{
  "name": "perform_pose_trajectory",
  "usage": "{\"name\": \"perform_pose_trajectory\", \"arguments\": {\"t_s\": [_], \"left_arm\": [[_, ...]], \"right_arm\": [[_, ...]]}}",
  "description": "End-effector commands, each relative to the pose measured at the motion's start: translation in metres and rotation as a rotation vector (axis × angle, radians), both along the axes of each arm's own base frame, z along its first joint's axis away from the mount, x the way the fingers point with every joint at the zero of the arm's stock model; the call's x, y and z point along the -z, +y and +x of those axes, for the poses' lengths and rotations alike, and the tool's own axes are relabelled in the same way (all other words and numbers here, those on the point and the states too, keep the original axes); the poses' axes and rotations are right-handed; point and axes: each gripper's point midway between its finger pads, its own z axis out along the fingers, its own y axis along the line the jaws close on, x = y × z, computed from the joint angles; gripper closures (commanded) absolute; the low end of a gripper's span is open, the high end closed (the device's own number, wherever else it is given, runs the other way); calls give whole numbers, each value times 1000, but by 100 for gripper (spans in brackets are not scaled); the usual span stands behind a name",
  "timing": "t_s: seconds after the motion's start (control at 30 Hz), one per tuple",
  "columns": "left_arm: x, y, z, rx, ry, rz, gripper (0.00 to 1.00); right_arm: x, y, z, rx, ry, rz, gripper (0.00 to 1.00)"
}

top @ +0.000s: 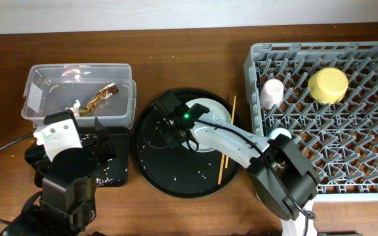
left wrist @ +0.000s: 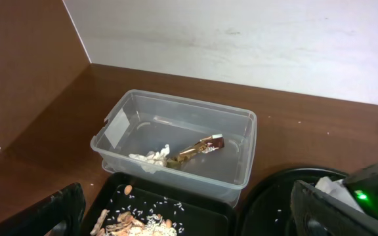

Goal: Sort waste into correct bins and load items into the dishwasher rack
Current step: 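Move the right gripper down to the grey plate's edge, then grasp the grey plate rim with the right gripper and lift it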

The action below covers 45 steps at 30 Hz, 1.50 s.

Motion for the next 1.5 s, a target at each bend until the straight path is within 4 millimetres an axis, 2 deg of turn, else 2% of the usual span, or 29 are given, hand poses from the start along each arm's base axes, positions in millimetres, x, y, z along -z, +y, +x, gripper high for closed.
{"name": "perform_pose_trajectory", "arguments": {"t_s": [0.0,0.03,0.17,0.23,0.3,0.47,0.53,0.63,0.7,0.83,0.9,1.0,1.13,1.2,1.33,1.47], "left_arm": [[-5,4,-1,-27,-19,-7,1],[-5,4,-1,-27,-19,-7,1],[-5,4,-1,-27,-19,-7,1],[-5,4,-1,-27,-19,-7,1],[-5,4,-1,-27,-19,-7,1],[-5,4,-1,-27,-19,-7,1],[-5,4,-1,-27,-19,-7,1],[-5,4,-1,-27,-19,-7,1],[-5,4,-1,-27,-19,-7,1],[-5,4,-1,-27,-19,-7,1],[-5,4,-1,-27,-19,-7,1],[-5,4,-1,-27,-19,-7,1],[-5,4,-1,-27,-19,-7,1],[-5,4,-1,-27,-19,-7,1],[-5,4,-1,-27,-19,-7,1],[-5,4,-1,-27,-19,-7,1]], "right_arm": [[23,-9,1,20,11,-55,60],[28,-9,1,20,17,-61,60],[36,-10,-1,20,31,-74,77],[37,-11,-2,20,33,-76,89],[37,-11,-2,20,36,-77,95],[35,-8,-6,12,54,-62,96],[26,-1,-4,4,53,-27,96],[-11,17,3,-14,22,64,96],[-34,22,6,-19,-6,99,96],[-84,22,6,-21,-67,155,96],[-102,21,4,-24,-89,182,96],[-128,20,-2,-34,-110,226,96],[-177,15,-15,-54,-158,308,96],[-202,2,-18,-41,-190,335,96],[-248,-40,-21,14,-224,411,96],[-290,-105,-17,126,-253,509,96]]}}
